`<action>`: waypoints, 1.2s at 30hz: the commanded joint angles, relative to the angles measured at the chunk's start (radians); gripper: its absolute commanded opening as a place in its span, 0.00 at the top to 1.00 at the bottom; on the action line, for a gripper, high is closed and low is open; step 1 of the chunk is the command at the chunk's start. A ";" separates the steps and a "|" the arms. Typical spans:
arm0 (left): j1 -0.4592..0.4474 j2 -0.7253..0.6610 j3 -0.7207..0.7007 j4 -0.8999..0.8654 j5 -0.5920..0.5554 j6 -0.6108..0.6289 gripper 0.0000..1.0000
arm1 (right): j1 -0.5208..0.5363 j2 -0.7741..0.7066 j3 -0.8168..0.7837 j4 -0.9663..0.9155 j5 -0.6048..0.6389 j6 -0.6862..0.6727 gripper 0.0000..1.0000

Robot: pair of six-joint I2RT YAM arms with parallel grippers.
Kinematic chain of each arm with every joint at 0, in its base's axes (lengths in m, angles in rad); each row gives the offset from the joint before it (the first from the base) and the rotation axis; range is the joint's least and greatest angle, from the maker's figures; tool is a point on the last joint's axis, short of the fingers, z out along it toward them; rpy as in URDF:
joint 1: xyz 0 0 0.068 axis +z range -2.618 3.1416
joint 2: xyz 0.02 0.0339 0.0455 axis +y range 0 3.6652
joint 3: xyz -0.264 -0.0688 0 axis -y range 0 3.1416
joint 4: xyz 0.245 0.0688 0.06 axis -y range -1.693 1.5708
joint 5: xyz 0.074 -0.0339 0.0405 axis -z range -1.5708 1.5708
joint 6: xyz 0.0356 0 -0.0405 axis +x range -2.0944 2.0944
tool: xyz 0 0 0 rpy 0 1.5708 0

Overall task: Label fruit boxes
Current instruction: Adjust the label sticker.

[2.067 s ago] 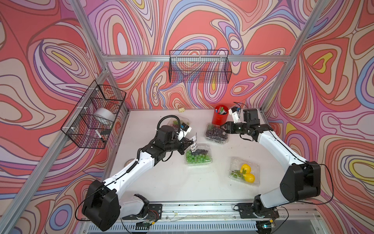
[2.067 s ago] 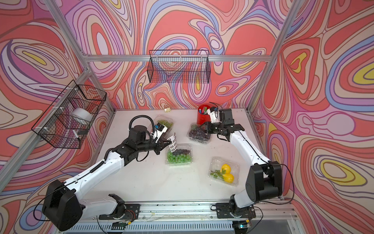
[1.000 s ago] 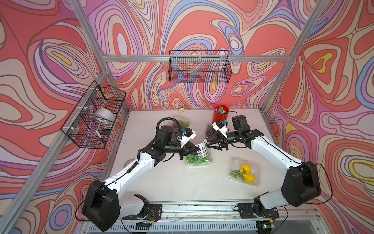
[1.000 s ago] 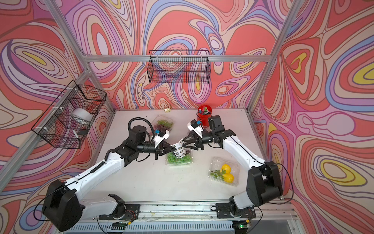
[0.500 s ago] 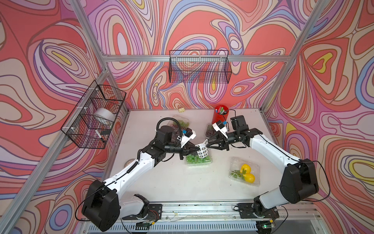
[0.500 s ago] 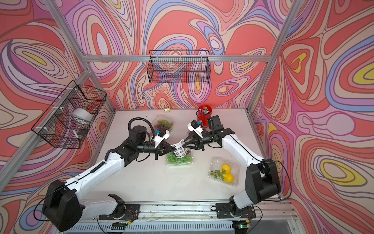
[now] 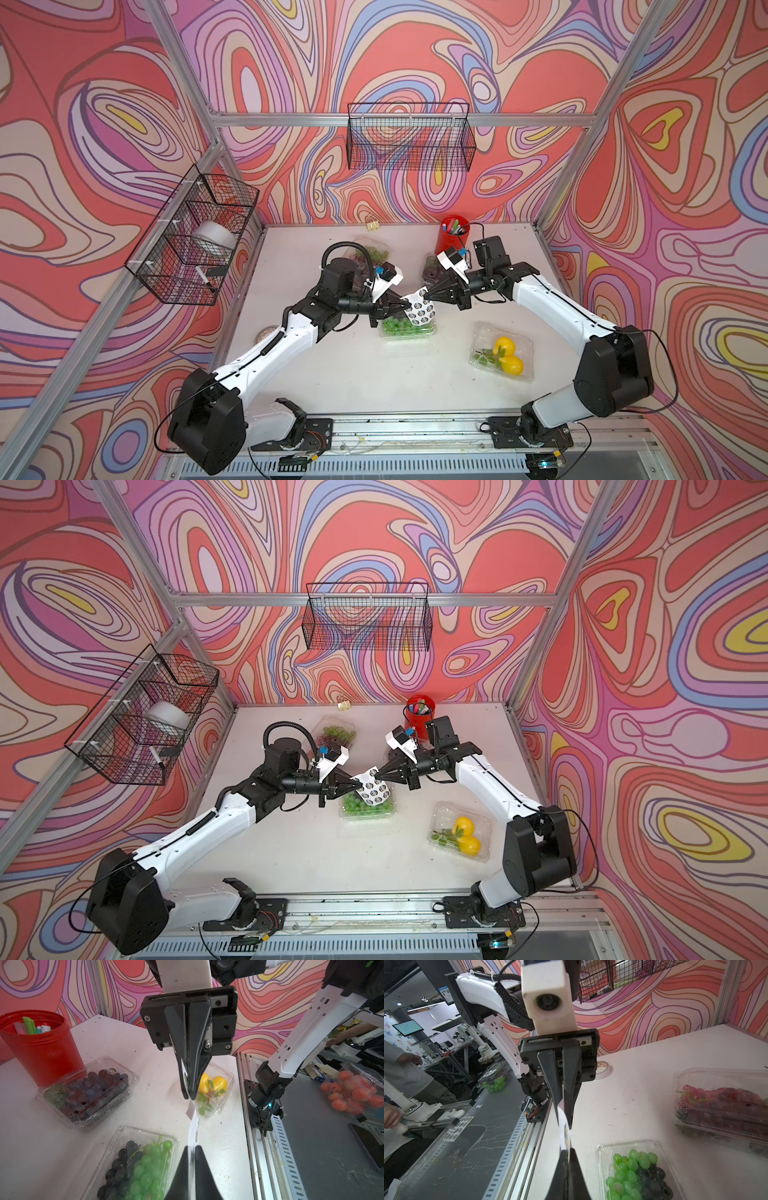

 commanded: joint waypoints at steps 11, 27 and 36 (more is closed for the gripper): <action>-0.007 -0.001 -0.032 0.041 -0.005 -0.007 0.92 | 0.000 -0.012 0.023 0.085 -0.019 0.046 1.00; -0.013 0.017 -0.026 0.110 0.014 -0.038 1.00 | 0.028 -0.010 -0.045 0.211 0.010 0.143 1.00; -0.015 0.006 -0.029 0.122 0.002 -0.044 1.00 | 0.028 -0.050 -0.111 0.367 0.120 0.263 0.98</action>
